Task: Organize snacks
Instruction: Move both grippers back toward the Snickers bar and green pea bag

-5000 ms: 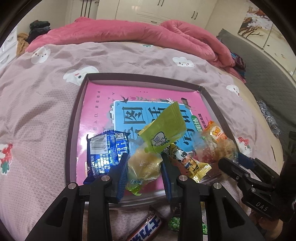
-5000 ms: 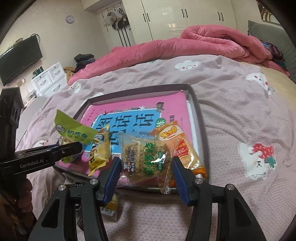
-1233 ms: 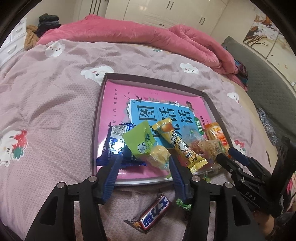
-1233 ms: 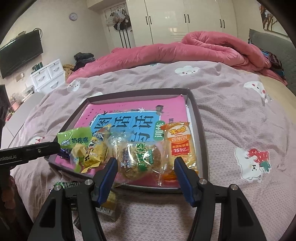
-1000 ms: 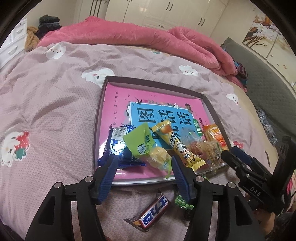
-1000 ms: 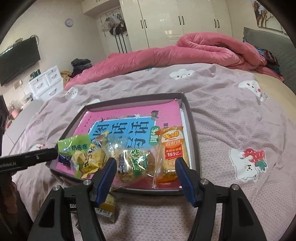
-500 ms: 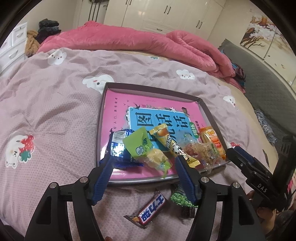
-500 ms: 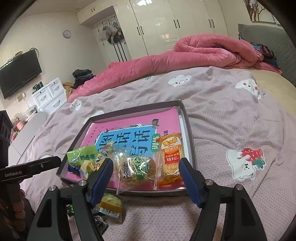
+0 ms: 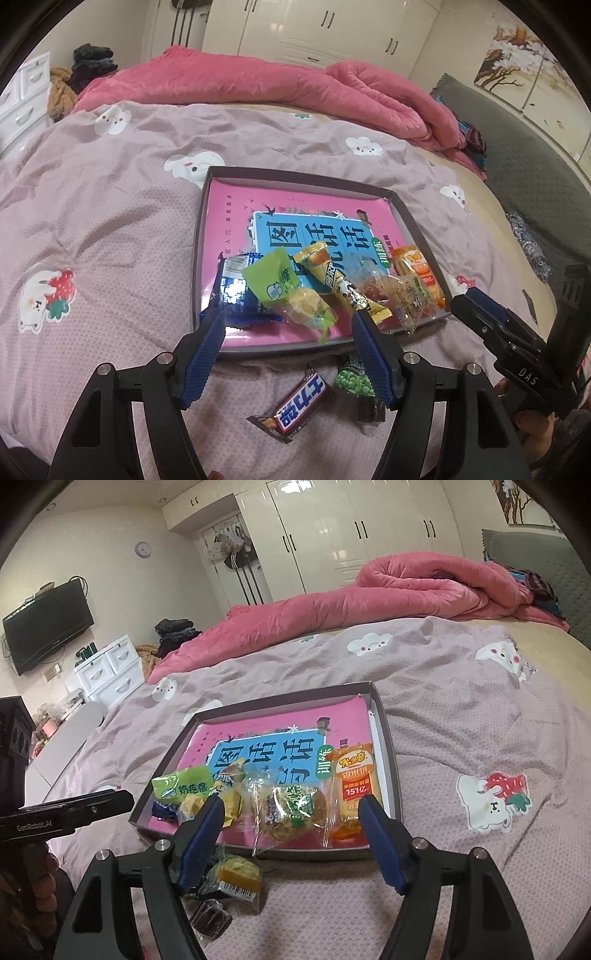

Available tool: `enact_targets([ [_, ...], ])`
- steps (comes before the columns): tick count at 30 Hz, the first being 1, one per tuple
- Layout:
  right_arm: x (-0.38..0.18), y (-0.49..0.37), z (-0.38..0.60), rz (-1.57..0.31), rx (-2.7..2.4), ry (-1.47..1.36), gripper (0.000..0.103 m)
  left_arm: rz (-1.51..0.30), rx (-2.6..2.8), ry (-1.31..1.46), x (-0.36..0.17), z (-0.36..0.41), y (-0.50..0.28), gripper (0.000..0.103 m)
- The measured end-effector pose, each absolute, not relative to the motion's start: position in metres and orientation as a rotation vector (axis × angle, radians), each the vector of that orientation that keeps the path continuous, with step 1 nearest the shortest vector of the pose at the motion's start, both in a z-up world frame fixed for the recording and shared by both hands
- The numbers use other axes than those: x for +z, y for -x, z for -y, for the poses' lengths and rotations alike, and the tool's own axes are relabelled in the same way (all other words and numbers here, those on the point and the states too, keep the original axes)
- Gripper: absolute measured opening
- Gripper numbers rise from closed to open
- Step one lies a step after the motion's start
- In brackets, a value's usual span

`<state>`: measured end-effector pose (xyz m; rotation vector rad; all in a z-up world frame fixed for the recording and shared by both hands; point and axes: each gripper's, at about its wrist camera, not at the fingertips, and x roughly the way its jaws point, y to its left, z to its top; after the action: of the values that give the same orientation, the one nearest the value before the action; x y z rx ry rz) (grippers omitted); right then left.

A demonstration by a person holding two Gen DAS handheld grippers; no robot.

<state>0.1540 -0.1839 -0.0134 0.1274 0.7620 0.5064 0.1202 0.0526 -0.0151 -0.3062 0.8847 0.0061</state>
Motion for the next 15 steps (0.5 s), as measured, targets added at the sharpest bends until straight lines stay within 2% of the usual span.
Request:
enact_targets([
  [15, -0.015, -0.142, 0.182, -0.794, 0.521, -0.145, 0.075, -0.891, 0.003, 0.289, -0.011, -0.053, -0.107, 0.075],
])
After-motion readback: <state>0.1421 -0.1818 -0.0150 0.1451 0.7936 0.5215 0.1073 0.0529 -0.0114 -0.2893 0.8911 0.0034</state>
